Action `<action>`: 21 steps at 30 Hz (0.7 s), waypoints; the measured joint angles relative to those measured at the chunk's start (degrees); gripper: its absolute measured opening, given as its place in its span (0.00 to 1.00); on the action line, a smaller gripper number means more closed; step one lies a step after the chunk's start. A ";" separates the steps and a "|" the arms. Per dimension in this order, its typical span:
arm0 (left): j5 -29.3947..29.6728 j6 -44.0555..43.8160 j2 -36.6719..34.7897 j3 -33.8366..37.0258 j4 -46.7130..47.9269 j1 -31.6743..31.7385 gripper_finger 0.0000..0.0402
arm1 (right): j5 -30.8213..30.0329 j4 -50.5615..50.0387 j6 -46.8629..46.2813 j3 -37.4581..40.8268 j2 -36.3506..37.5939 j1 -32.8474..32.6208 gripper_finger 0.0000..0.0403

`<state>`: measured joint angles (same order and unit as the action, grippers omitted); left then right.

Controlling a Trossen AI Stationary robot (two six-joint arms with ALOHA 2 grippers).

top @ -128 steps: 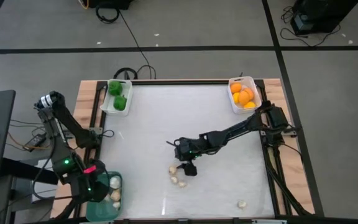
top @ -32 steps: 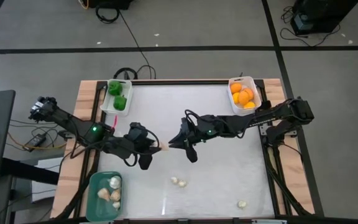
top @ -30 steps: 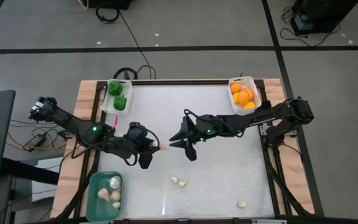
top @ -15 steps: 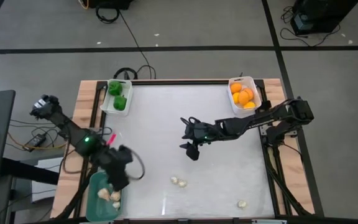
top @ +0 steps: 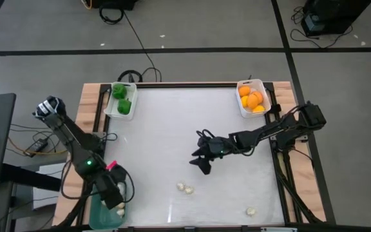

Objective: Sort produce into baskets
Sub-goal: Put the white garlic into the green bin

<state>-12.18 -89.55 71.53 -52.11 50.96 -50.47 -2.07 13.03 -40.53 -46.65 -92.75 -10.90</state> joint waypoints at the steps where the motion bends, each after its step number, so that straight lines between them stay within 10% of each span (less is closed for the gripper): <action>1: -0.61 -0.96 -0.02 1.04 -0.45 -0.22 0.38 | -0.16 0.07 0.03 0.00 0.00 -0.39 0.60; 21: 2.89 -14.41 -0.09 2.58 3.42 -0.57 0.76 | 4.95 1.53 30.40 -0.09 -4.99 -8.67 0.60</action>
<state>-9.29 -103.96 71.44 -49.53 54.38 -51.05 2.88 14.57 -10.13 -46.74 -97.74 -19.57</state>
